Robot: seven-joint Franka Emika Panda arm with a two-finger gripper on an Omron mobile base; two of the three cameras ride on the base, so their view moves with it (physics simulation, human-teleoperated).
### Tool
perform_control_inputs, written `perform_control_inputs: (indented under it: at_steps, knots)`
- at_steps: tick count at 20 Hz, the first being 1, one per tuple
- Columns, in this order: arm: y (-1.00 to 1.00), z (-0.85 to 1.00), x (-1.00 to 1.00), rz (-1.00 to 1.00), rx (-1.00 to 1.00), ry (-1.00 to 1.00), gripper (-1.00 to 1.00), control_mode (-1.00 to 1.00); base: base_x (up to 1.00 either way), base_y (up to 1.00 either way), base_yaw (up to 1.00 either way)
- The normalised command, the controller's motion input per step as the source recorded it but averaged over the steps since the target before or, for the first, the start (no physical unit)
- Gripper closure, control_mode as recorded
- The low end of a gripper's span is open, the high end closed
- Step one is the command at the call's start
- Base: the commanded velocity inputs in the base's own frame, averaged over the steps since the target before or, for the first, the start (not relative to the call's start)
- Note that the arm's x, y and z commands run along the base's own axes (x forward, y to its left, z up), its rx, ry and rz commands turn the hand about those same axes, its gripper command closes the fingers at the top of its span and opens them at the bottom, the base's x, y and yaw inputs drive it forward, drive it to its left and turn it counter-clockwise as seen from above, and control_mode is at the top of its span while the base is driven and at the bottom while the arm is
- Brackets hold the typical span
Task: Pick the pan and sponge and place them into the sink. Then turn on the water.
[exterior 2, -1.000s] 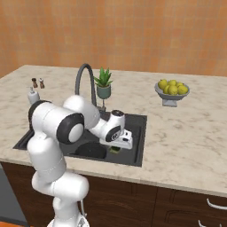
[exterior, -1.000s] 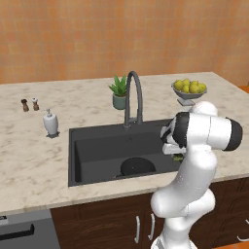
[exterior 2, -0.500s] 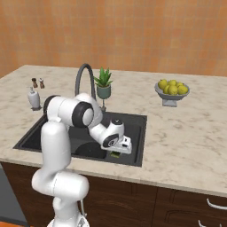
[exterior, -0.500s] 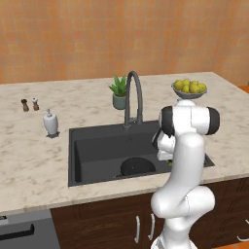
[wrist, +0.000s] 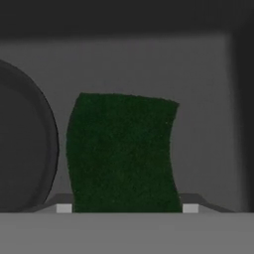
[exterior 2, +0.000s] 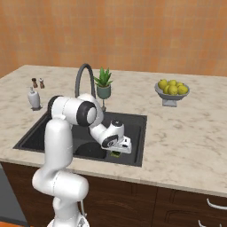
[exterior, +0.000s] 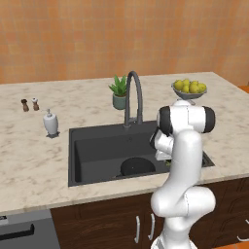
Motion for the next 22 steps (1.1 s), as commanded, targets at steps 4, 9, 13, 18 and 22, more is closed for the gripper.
perform_control_inputs:
  at_steps: [4,9,13,18,22]
  knots:
    - [0.02,0.08,-0.01,0.0,0.01,-0.02,-1.0,-1.0,0.0,0.0,0.0]
    - [0.0,0.56,-0.19,0.0,0.05,-0.05,-1.0,-1.0,0.0,0.0,0.0]
    - [0.0,0.96,-0.34,-0.02,0.12,-0.08,-1.0,-1.0,0.0,0.0,0.0]
    - [0.04,1.0,-0.32,-0.07,0.35,-0.04,-1.0,-1.0,0.0,0.0,0.0]
    - [0.14,1.0,0.02,-0.08,0.53,0.01,-1.0,-1.0,0.0,0.0,0.0]
